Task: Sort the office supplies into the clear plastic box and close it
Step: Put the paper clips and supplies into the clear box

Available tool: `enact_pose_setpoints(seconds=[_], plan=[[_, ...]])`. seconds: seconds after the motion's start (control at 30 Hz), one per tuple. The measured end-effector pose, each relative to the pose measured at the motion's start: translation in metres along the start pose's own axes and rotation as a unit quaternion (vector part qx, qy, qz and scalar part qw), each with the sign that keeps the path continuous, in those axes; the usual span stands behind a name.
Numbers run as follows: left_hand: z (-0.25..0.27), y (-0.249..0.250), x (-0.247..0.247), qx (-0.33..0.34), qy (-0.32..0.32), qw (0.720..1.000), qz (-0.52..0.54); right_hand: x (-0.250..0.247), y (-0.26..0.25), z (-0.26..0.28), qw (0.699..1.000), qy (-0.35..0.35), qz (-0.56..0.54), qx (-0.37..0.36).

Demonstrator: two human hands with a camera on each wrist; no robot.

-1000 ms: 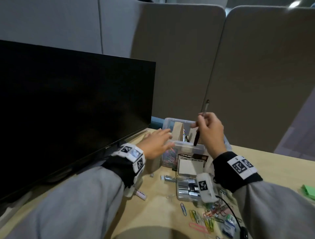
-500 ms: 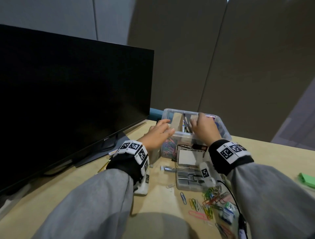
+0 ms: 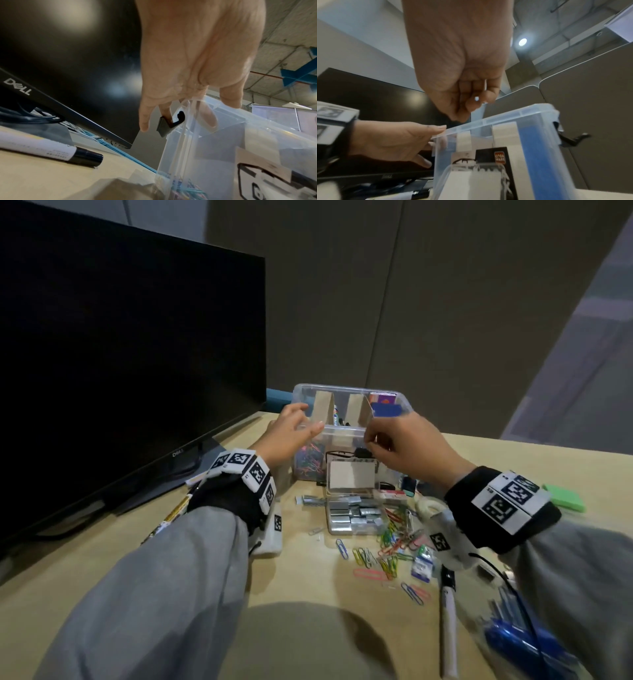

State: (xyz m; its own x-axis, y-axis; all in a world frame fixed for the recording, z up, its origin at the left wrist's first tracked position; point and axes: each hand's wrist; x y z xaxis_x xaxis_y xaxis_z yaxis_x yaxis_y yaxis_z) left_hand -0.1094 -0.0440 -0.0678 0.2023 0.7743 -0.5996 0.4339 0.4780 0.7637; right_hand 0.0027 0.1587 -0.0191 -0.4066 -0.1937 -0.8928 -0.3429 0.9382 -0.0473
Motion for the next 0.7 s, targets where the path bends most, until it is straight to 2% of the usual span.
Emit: enact_pose_setpoints(seconds=[0.07, 0.13, 0.23, 0.3, 0.47, 0.6, 0.7], plan=[[0.001, 0.001, 0.001, -0.003, 0.005, 1.0, 0.004, -0.001, 0.001, 0.014, 0.998, -0.063, 0.006, -0.01], [0.002, 0.002, 0.002, -0.005, 0.012, 1.0, 0.006, 0.001, 0.001, 0.024, 0.983, -0.18, 0.041, 0.023], [0.005, 0.006, 0.004, -0.005, 0.022, 1.0, 0.002, 0.005, 0.001, 0.035, 0.915, -0.374, 0.109, 0.103], [0.006, 0.007, 0.005, -0.007, 0.027, 1.0, 0.0, 0.008, 0.002, 0.04, 0.883, -0.435, 0.122, 0.128], [0.006, 0.009, 0.006, -0.004, 0.03, 1.0, -0.006, 0.022, 0.0, 0.046, 0.869, -0.469, 0.077, 0.136], [0.005, 0.008, 0.007, -0.003, 0.034, 0.999, -0.013, 0.037, 0.0, 0.043, 0.885, -0.444, 0.036, 0.135], [0.004, 0.006, 0.008, -0.002, 0.037, 0.999, -0.011, 0.045, 0.005, 0.036, 0.886, -0.438, 0.017, 0.147]])
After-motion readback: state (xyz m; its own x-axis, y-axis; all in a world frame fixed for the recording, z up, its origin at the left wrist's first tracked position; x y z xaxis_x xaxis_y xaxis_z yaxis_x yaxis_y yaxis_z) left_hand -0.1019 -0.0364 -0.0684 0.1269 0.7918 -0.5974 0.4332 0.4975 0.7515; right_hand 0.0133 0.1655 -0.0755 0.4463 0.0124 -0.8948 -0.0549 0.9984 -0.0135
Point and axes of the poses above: each hand's wrist, its own z-axis away from the middle knuckle, its own x-axis out of the palm, y = z × x, and after that the axes turned 4 degrees about y, right-handed
